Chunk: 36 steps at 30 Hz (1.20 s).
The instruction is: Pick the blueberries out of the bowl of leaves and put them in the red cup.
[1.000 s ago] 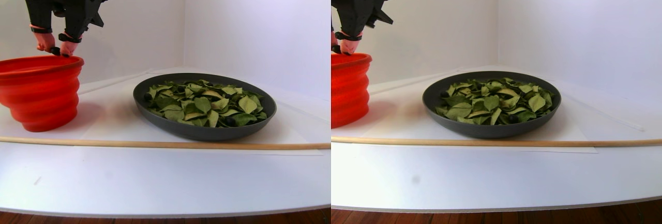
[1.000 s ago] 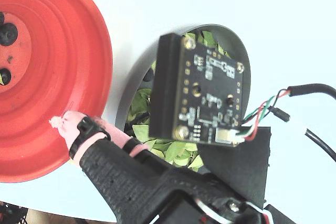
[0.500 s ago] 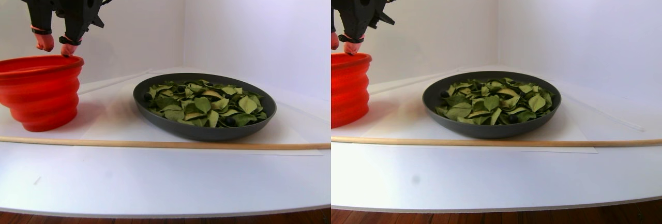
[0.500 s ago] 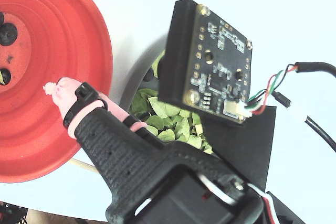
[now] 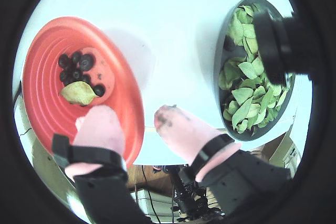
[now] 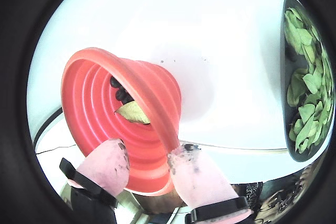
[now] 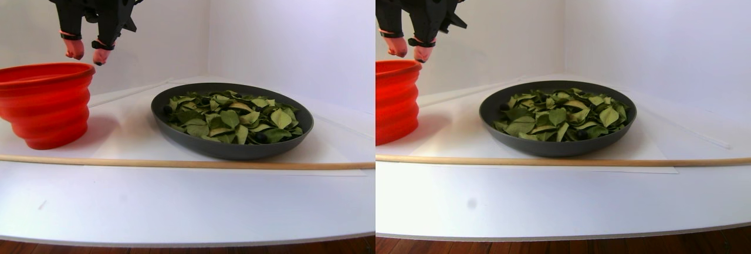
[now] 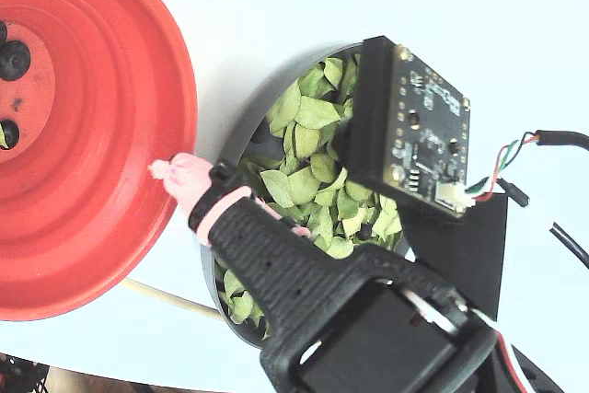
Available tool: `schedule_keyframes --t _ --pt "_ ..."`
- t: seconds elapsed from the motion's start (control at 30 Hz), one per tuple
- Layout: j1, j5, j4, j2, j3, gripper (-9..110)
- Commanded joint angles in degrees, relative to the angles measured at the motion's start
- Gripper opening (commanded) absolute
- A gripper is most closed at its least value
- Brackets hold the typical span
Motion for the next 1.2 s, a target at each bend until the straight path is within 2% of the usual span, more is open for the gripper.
schedule_keyframes --t 0.0,1.17 --pt "1.0 -0.5 0.8 5.4 -3.5 15" --pt "16.1 -5.2 4.6 6.5 -3.1 14"
